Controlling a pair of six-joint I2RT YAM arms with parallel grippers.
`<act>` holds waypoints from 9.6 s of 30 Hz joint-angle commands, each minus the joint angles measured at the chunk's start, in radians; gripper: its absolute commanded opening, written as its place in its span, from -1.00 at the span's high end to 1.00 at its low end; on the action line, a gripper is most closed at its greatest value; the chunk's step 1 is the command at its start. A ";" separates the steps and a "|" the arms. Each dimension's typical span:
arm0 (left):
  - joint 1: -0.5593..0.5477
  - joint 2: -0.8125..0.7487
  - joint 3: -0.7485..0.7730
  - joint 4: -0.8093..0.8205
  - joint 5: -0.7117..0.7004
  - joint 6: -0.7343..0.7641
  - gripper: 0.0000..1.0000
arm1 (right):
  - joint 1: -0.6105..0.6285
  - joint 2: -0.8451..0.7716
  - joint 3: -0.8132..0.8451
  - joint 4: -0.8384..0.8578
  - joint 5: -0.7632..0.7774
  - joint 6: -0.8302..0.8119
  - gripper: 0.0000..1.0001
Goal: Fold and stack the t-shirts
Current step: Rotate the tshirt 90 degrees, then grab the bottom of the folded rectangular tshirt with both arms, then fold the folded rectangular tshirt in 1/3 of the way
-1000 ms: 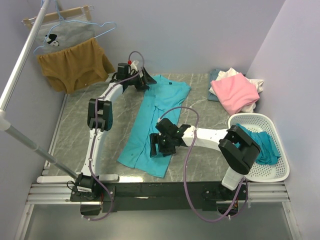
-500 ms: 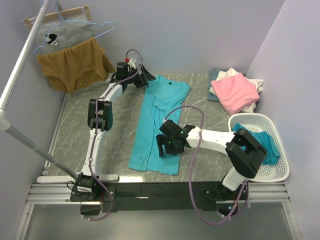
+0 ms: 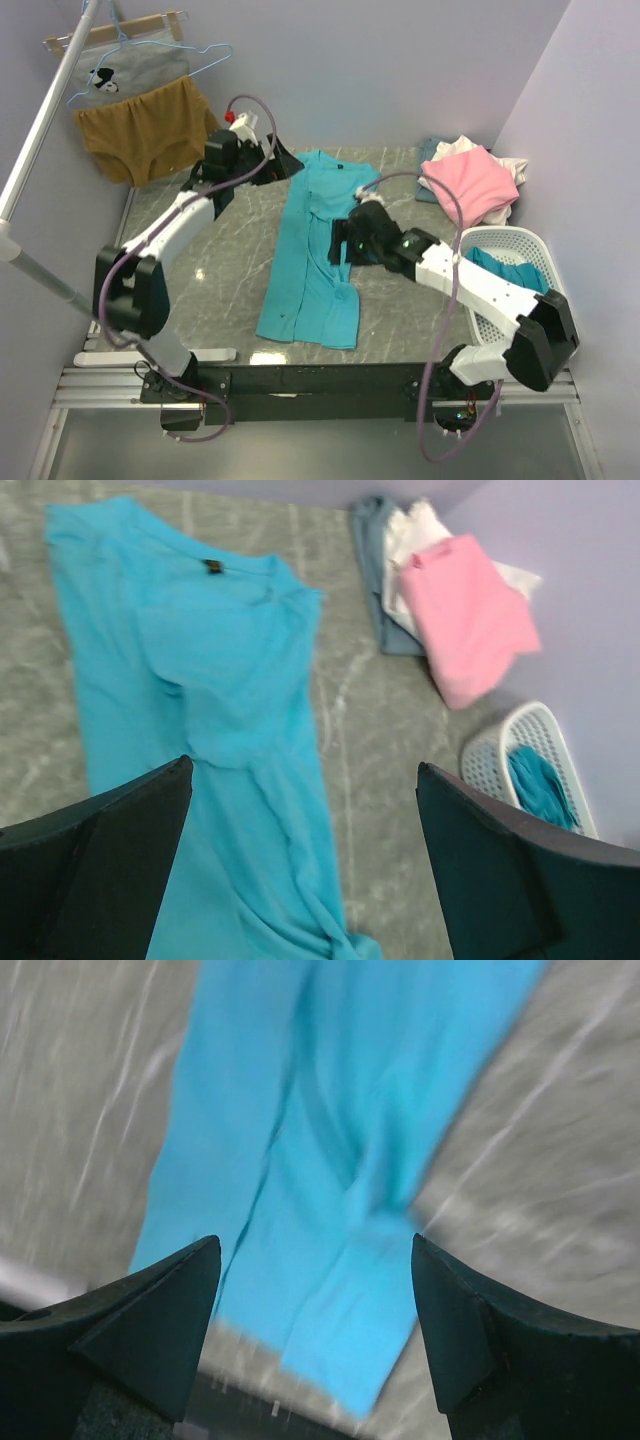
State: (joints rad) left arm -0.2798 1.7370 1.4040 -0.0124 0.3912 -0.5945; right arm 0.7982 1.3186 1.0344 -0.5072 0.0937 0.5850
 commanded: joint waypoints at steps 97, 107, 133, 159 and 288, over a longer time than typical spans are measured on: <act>-0.545 -0.736 -1.082 -0.359 -0.605 -0.490 -0.99 | 0.079 -0.194 -0.548 0.087 -0.115 0.449 -0.76; -0.584 -0.833 -1.178 -0.359 -0.496 -0.574 -0.22 | 0.154 -0.127 -0.590 0.197 -0.213 0.487 -0.07; -0.799 -0.921 -1.160 -0.478 -0.520 -0.740 0.12 | 0.180 -0.426 -0.649 -0.091 -0.101 0.593 -0.46; -0.792 -0.826 -0.916 -0.587 -0.659 -0.622 0.98 | 0.157 -0.452 -0.505 -0.014 -0.002 0.474 1.00; -0.140 -0.152 -0.476 -0.083 -0.333 -0.030 -0.99 | -0.421 0.249 -0.031 0.127 -0.135 -0.132 -0.56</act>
State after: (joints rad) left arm -0.4187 1.7088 1.0679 -0.1432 0.0280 -0.6094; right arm 0.3817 1.6691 1.1141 -0.4019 0.0235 0.4583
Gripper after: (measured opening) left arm 0.995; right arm 0.776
